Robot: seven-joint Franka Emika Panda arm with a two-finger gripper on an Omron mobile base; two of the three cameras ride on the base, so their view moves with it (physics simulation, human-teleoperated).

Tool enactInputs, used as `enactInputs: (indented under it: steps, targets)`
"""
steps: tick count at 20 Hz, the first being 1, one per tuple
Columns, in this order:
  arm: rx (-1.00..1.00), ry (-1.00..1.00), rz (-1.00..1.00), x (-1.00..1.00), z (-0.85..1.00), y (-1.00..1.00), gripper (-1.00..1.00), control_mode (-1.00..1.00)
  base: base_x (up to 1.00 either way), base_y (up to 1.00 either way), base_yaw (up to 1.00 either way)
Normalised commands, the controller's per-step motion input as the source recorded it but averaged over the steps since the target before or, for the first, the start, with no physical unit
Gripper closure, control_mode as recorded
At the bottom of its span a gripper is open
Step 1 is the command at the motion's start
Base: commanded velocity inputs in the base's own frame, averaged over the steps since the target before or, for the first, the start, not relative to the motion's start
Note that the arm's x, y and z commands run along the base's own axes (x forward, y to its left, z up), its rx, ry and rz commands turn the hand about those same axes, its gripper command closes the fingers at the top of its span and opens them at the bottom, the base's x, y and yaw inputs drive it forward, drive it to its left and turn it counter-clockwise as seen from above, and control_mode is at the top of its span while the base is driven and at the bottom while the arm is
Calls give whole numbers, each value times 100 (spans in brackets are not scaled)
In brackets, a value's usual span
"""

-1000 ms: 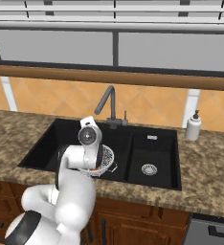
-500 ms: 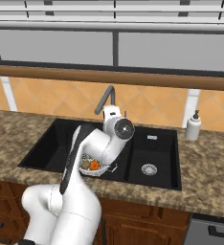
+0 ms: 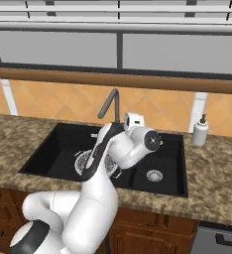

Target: Put the colander in the sink, put the kiwi, orange in the colander, and turn on the sink faucet and pour water over the colander.

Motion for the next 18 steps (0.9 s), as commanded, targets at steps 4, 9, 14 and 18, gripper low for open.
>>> enactInputs:
  steps: [4,9,14,18]
  targets:
    - [40,0,-5,38,0,-14,-100,-100,0,0,0]
    - [39,1,0,38,0,0,-100,-100,0,0,0]
    - [22,12,0,48,0,4,-100,-100,0,0,0]
    - [14,27,0,53,-7,4,-100,-100,0,0,0]
